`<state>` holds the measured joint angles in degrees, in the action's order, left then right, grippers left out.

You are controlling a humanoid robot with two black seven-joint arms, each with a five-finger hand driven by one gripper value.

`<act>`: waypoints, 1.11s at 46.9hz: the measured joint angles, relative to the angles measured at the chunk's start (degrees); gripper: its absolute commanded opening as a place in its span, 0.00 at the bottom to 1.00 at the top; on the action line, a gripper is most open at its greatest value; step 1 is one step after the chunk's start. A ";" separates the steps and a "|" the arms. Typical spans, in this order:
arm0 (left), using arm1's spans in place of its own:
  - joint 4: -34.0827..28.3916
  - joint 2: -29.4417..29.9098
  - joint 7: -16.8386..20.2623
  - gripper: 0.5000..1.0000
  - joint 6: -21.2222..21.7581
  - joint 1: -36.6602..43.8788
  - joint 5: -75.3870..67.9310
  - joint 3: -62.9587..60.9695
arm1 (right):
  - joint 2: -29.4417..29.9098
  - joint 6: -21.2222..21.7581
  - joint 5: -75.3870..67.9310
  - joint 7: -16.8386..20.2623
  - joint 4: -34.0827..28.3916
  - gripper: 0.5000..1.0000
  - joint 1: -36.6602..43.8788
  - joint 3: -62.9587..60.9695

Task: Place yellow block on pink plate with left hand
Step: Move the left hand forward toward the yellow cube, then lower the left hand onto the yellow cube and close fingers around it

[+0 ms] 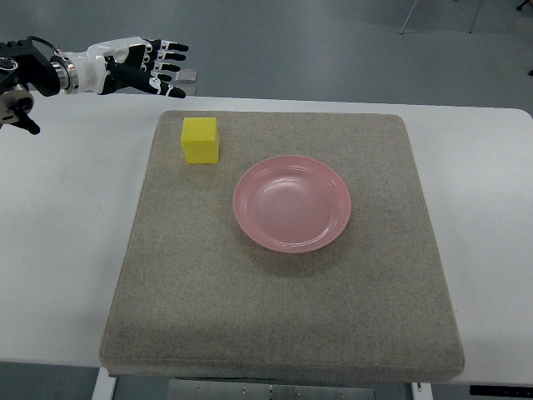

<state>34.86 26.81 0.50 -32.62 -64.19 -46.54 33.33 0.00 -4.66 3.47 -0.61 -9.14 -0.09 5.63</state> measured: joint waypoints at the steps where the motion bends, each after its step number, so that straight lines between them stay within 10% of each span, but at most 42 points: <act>1: 0.55 0.00 0.08 0.99 0.05 -0.17 -2.76 -0.01 | 0.00 0.00 0.00 0.00 0.00 0.85 0.00 0.00; 52: 7.41 -4.52 2.76 0.98 9.38 -3.92 -31.54 -15.82 | 0.00 0.00 -0.03 0.00 0.00 0.85 -0.01 0.00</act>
<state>42.26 22.29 3.25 -23.24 -68.10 -78.08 17.51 0.00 -4.66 3.43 -0.61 -9.14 -0.09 5.62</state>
